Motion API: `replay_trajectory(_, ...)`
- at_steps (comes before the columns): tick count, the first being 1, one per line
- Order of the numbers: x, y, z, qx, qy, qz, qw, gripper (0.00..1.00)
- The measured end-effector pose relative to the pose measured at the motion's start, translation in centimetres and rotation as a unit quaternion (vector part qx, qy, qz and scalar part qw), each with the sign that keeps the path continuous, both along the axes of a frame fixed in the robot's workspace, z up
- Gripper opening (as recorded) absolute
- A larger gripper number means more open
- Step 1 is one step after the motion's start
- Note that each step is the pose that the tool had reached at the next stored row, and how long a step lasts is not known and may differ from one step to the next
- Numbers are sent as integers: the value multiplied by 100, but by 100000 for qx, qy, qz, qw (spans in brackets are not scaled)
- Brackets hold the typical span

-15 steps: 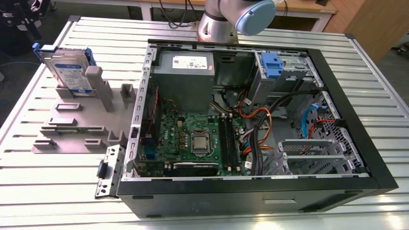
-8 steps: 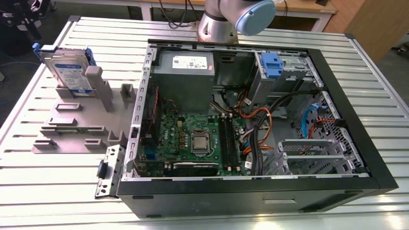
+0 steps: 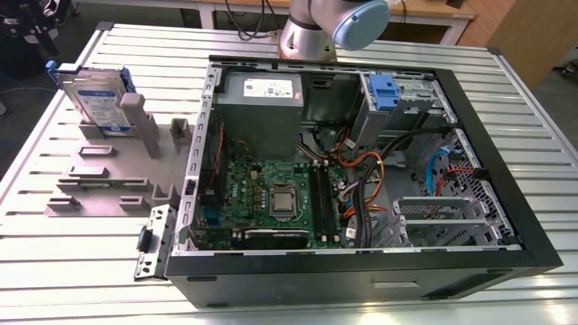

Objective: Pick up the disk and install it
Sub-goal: 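Pick up the disk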

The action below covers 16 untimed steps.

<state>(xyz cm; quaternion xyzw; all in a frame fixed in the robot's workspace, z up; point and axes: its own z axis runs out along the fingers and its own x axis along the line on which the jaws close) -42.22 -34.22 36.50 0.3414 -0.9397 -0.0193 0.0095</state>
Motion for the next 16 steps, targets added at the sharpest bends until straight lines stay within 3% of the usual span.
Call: replay_trajectory(16,0,0,0,0,2,380,99999,11)
